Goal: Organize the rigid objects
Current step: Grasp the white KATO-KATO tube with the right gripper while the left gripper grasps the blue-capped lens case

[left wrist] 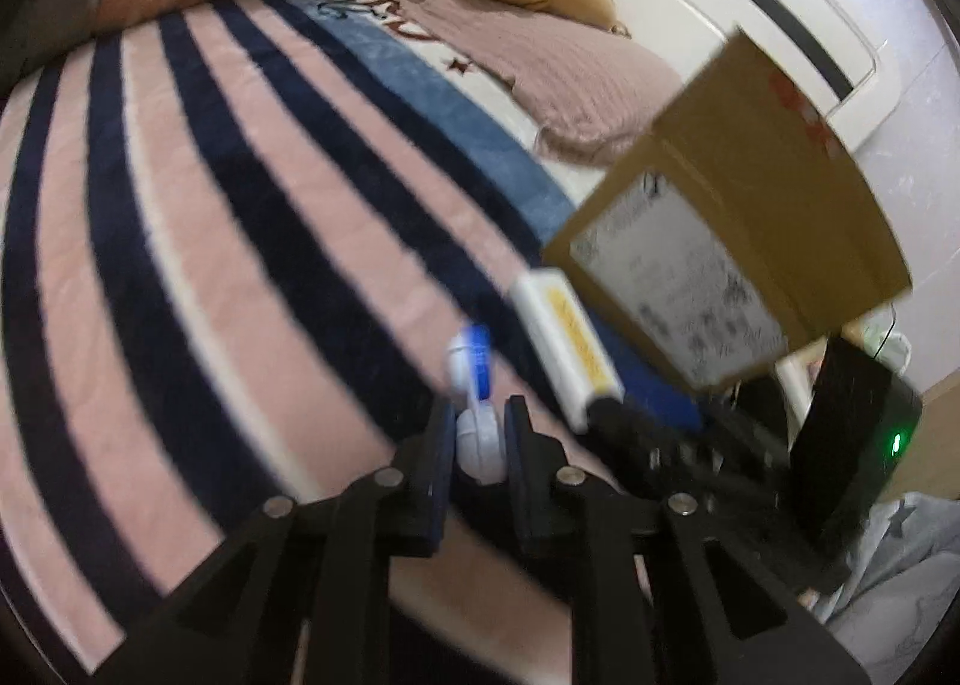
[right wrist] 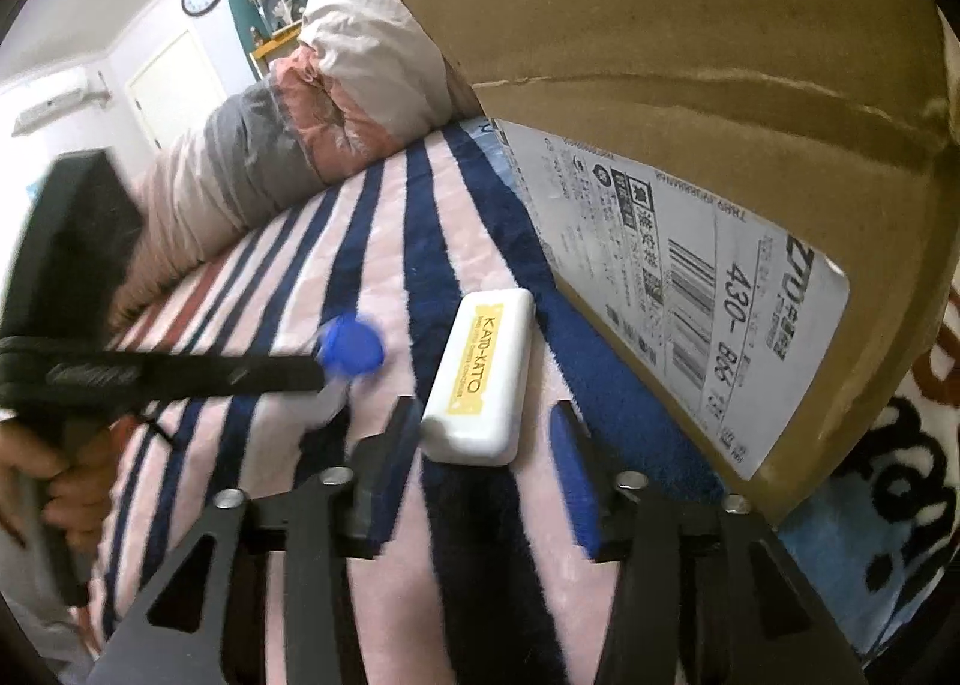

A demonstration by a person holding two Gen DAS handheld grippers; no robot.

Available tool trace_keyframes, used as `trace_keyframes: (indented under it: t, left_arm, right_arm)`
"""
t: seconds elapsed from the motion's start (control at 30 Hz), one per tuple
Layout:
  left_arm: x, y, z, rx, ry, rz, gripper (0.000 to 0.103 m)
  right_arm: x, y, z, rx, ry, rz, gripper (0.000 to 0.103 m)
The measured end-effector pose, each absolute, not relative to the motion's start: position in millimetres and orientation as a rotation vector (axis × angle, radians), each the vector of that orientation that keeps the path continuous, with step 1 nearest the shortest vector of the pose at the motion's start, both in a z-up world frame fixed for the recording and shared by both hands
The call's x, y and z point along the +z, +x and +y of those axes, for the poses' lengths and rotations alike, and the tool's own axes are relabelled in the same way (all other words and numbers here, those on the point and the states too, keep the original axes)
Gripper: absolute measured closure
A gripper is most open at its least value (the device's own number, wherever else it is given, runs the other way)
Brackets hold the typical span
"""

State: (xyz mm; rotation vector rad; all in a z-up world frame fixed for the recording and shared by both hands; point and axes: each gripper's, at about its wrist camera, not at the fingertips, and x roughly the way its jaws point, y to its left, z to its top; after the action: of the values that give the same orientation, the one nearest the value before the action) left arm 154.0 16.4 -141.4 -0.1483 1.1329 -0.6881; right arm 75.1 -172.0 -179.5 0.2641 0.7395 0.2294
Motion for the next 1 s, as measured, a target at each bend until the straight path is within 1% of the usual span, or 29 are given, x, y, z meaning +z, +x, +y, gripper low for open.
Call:
trace_keyframes:
  t: [0.03, 0.1, 0.2, 0.27, 0.3, 0.4, 0.47, 0.57, 0.6, 0.63, 0.83, 1.0]
  left_arm:
    - [-144, 151, 18, -0.664, -0.144, 1.136, 0.089]
    - [-151, 150, 20, -0.640, -0.161, 1.146, 0.080]
    - [-157, 151, 18, -0.626, -0.159, 1.144, 0.078]
    - [-153, 150, 17, -0.606, -0.153, 1.106, 0.077]
    - [-153, 150, 15, -0.596, -0.155, 1.090, 0.071]
    - [-154, 149, 10, -0.591, -0.140, 1.075, 0.058]
    - [-152, 145, 5, -0.591, -0.106, 1.056, 0.055]
    - [-152, 142, 0, -0.571, -0.062, 1.040, 0.056]
    - [-152, 141, -3, -0.560, -0.042, 1.035, 0.069]
    - [-153, 141, -4, -0.544, -0.021, 1.035, 0.074]
    - [-148, 131, 4, -0.564, -0.009, 1.053, 0.074]
    - [-144, 109, 15, -0.576, 0.021, 1.136, 0.074]
  right_arm:
    - [-180, 77, -171, 0.220, 0.245, 0.736, 0.059]
    - [-181, 77, -168, 0.207, 0.233, 0.726, 0.059]
    - [-182, 76, -168, 0.206, 0.232, 0.721, 0.060]
    - [-183, 75, -169, 0.215, 0.241, 0.714, 0.064]
    - [-183, 73, -169, 0.220, 0.253, 0.711, 0.066]
    - [-185, 62, -170, 0.210, 0.259, 0.695, 0.066]
    - [-186, 57, -166, 0.208, 0.237, 0.684, 0.066]
    - [-188, 59, -162, 0.190, 0.213, 0.682, 0.066]
    - [-188, 60, -161, 0.180, 0.208, 0.678, 0.066]
    - [-189, 62, -159, 0.175, 0.196, 0.678, 0.071]
    - [-185, 54, -158, 0.254, 0.156, 0.673, 0.071]
    - [-175, 32, -164, 0.401, 0.055, 0.732, 0.071]
